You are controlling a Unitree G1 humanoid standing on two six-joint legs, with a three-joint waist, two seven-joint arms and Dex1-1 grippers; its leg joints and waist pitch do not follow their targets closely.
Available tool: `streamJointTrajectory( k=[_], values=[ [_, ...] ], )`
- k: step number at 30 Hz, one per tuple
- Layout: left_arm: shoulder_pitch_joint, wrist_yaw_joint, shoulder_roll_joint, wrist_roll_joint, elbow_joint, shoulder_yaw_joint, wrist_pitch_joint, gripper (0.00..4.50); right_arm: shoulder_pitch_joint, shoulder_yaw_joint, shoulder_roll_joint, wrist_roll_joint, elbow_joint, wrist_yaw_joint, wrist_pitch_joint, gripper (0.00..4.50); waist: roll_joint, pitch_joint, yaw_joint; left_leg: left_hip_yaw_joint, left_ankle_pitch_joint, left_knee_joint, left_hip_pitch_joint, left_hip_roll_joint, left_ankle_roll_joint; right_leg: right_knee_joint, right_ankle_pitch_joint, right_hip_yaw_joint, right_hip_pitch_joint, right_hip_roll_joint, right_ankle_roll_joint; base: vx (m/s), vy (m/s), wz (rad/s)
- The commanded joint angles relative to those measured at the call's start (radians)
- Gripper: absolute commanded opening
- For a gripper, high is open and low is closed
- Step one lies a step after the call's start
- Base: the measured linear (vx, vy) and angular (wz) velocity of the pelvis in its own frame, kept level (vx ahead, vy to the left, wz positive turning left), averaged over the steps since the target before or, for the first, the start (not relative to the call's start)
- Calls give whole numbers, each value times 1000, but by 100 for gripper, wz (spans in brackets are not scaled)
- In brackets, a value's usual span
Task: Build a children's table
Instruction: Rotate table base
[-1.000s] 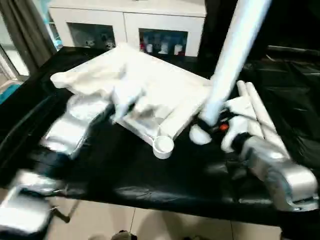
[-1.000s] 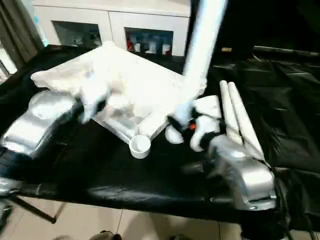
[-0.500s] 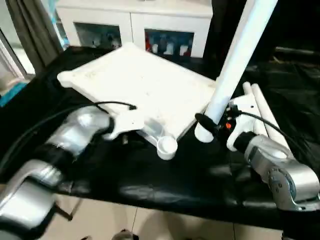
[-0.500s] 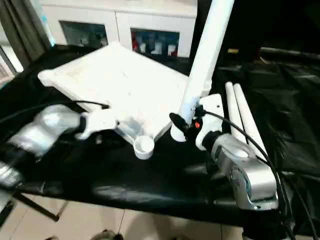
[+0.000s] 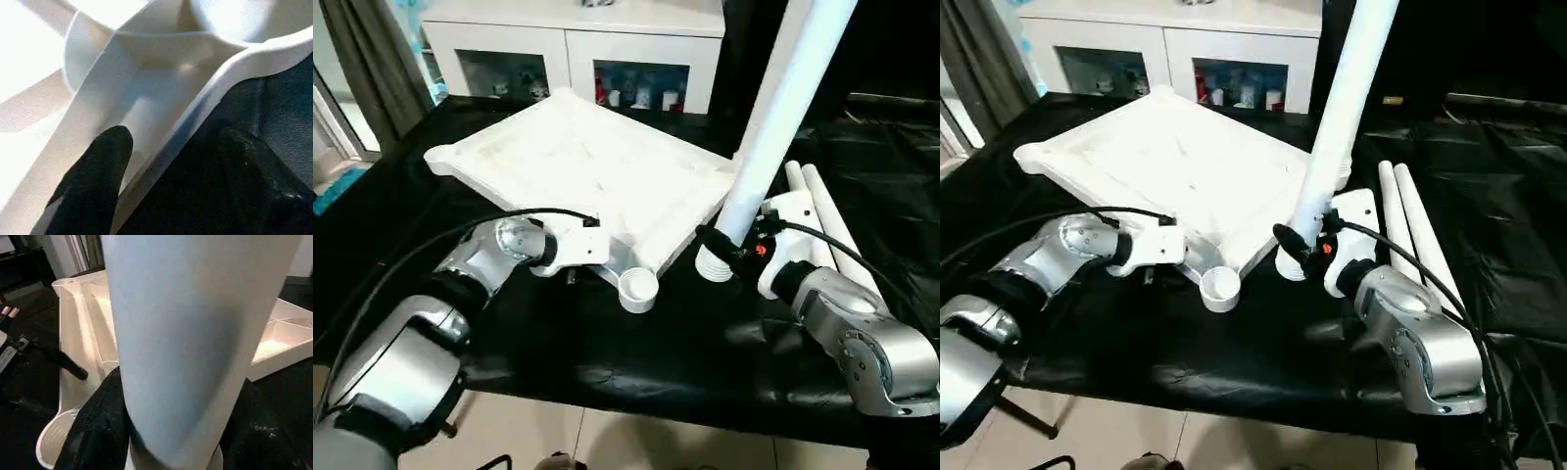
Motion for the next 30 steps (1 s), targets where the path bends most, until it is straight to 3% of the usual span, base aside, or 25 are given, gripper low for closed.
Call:
streamJointTrajectory(
  k=[1,4,7,16,19,27,30],
  values=[
    [1,-83,-8,-4,23,-8,3,295,3,-2,-9,-4,-23,11,-13,191,0,-89,3,-21,-161,-68,16,47,0,-65,-152,51,63,-78,-215,0,0,0],
    [-11,-215,-12,-23,23,-3,56,257,0,-2,-14,-9,-18,16,-19,191,0,-91,2,-20,-141,-67,15,47,9,-61,-126,51,64,-79,-227,0,0,0],
    [-17,-263,-10,-17,27,-8,103,238,-2,-2,-16,-11,-14,19,-22,191,-1,-91,2,-19,-136,-66,16,47,18,-59,-108,51,64,-79,-238,0,0,0],
    [1,-334,-7,-30,1,11,159,174,-1,7,-14,-20,-7,25,-34,191,0,-85,2,-20,-185,-71,21,50,9,-72,-218,51,62,-80,-221,0,0,0],
    [32,-375,-7,-53,-67,24,236,146,2,9,-13,-24,-4,29,-37,191,0,-85,0,-19,-188,-71,23,50,5,-72,-222,51,61,-81,-222,0,0,0],
    [51,-334,-25,-59,-122,57,357,106,2,8,-10,-23,3,26,-37,191,-1,-83,0,-19,-193,-72,23,49,6,-77,-258,51,62,-80,-212,0,0,0],
    [55,-153,-89,-82,-123,129,489,91,10,10,-4,-20,-1,23,-30,191,-3,-80,0,-18,-207,-69,26,46,9,-83,-299,49,60,-79,-206,0,0,0]
  ],
)
